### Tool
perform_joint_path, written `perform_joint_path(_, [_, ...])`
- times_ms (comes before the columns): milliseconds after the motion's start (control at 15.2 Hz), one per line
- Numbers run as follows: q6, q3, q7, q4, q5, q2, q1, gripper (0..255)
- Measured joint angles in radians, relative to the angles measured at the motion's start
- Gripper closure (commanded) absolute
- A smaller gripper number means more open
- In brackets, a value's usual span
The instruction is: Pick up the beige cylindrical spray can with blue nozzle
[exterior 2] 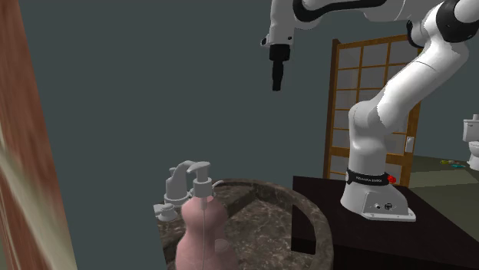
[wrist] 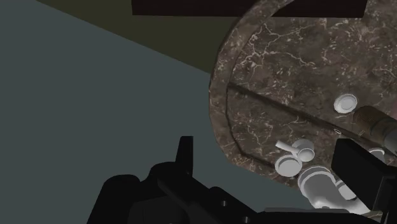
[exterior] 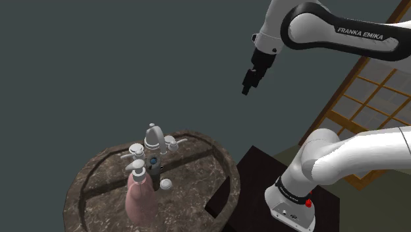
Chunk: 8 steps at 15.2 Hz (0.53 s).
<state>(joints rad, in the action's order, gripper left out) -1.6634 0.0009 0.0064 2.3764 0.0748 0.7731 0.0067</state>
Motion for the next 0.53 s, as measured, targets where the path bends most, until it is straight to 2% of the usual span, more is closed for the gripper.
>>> perform_joint_path(198, [-0.025, 0.023, 0.033, 0.023, -0.014, 0.004, 0.005, 0])
perform_joint_path(528, [-0.154, 0.125, 0.176, 0.112, -0.070, -0.011, 0.029, 0])
